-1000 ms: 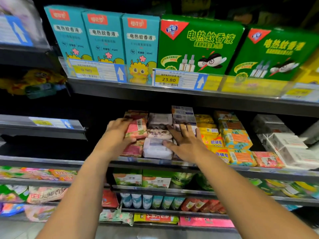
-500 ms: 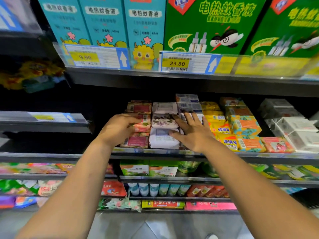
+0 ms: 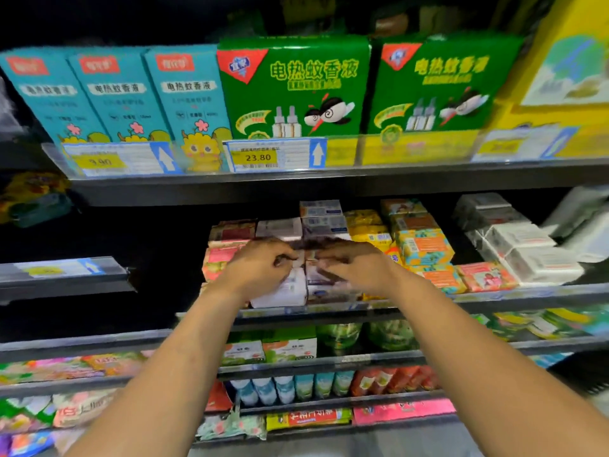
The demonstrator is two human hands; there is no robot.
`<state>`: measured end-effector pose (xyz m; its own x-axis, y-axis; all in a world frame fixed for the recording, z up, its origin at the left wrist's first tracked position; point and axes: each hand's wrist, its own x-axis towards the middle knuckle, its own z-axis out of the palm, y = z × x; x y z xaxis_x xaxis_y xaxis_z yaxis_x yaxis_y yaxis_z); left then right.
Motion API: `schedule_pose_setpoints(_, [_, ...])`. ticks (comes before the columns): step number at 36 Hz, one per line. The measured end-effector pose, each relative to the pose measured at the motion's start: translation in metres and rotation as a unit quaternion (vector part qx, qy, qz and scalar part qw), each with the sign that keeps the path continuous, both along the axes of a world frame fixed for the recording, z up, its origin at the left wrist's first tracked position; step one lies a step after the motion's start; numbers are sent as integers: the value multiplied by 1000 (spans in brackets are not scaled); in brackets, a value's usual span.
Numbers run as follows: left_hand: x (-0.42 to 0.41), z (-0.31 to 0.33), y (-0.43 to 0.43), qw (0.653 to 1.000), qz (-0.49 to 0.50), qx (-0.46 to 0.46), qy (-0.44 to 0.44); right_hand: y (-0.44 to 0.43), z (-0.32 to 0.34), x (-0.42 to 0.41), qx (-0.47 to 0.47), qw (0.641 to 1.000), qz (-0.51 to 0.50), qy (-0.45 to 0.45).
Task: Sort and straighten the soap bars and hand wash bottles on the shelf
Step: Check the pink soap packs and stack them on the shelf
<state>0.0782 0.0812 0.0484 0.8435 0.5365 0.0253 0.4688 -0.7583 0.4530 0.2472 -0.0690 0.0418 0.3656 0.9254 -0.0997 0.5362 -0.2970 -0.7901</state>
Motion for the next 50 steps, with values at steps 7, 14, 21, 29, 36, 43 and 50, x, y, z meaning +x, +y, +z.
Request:
schedule_pose_setpoints(7, [60,-16,-35,996,-31,65,48,-78,8,87,-60,975,-16,-213])
schedule_pose_setpoints(14, [145,-14,-101,994,-61,51,81,-149,13,174,-128,920,-46,-366])
schedule_pose_setpoints(21, [228,-23,-153,987,-86,92,101,-180,5,213,-273,866,28,-418])
schedule_pose_setpoints(29, [265,-42,-169,977,-44,113,176,-180,0,222,-301,861,86,-401])
schedule_pose_setpoints(36, [264,-40,-156,976,-86,64,189,-174,-5,237,-294,911,79,-279])
schedule_pose_setpoints(43, [265,-22,-165,962,-79,40,259,-165,-6,241,-328,898,102,-274])
schedule_pose_setpoints(50, [268,-17,-170,964,-66,4,257,-167,-7,241,-327,906,110,-245])
